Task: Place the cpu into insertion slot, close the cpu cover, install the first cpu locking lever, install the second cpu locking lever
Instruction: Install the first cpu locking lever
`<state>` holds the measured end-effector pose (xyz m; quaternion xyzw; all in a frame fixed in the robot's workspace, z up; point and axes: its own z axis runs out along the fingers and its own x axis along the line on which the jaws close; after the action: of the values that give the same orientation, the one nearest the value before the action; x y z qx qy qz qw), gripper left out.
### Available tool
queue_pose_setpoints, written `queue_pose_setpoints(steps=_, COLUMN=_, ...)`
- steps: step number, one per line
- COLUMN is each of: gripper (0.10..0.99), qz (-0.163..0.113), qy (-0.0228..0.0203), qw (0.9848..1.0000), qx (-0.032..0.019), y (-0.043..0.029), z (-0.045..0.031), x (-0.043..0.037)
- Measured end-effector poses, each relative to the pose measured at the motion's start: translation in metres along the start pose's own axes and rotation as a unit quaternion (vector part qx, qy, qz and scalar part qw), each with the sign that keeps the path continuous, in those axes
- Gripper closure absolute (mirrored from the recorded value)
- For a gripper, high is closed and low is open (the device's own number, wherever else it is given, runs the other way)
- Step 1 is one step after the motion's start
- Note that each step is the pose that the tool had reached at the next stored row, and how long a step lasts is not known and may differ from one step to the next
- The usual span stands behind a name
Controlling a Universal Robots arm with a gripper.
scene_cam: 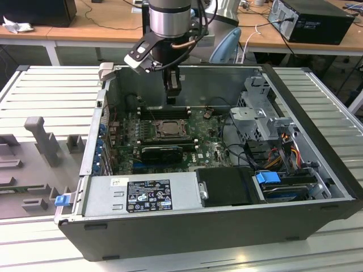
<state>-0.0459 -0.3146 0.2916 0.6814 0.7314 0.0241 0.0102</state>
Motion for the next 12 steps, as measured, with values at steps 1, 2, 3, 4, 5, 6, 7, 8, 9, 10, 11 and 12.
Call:
queue_pose_setpoints(steps=1, gripper=0.98, qz=0.0, qy=0.0, qw=1.0, qx=0.0, y=0.0, z=-0.0009, x=0.0)
queue_pose_setpoints(steps=2, gripper=0.98, qz=0.0, qy=0.0, qw=1.0, qx=0.0, y=0.0001, z=-0.0021, x=0.0001)
queue_pose_setpoints(steps=3, gripper=0.98, qz=0.0, qy=0.0, qw=1.0, qx=0.0, y=0.0001, z=-0.003, x=0.0001)
queue_pose_setpoints(steps=4, gripper=0.98, qz=0.0, qy=0.0, qw=1.0, qx=0.0001, y=0.0002, z=-0.0043, x=0.0001)
queue_pose_setpoints(steps=5, gripper=0.98, qz=0.0, qy=0.0001, qw=1.0, qx=0.0001, y=0.0003, z=-0.0054, x=0.0001)
queue_pose_setpoints(steps=6, gripper=0.98, qz=0.0, qy=0.0, qw=1.0, qx=0.0002, y=0.0004, z=-0.0065, x=0.0001)
queue_pose_setpoints(steps=7, gripper=0.98, qz=0.0, qy=0.0001, qw=1.0, qx=0.0003, y=0.0004, z=-0.0075, x=0.0001)
queue_pose_setpoints(steps=8, gripper=0.98, qz=0.0, qy=0.0001, qw=1.0, qx=0.0004, y=0.0005, z=-0.0093, x=0.0002)
queue_pose_setpoints(steps=9, gripper=0.98, qz=0.0, qy=0.0001, qw=1.0, qx=0.0004, y=0.0006, z=-0.0107, x=0.0002)
queue_pose_setpoints(steps=10, gripper=0.98, qz=0.0, qy=0.0, qw=1.0, qx=0.0004, y=0.0006, z=-0.0116, x=0.0002)
queue_pose_setpoints(steps=11, gripper=0.98, qz=0.0, qy=0.0001, qw=1.0, qx=0.0004, y=0.0007, z=-0.0127, x=0.0002)
queue_pose_setpoints(steps=12, gripper=0.98, qz=0.0, qy=0.0001, qw=1.0, qx=0.0004, y=0.0007, z=-0.0127, x=0.0002)
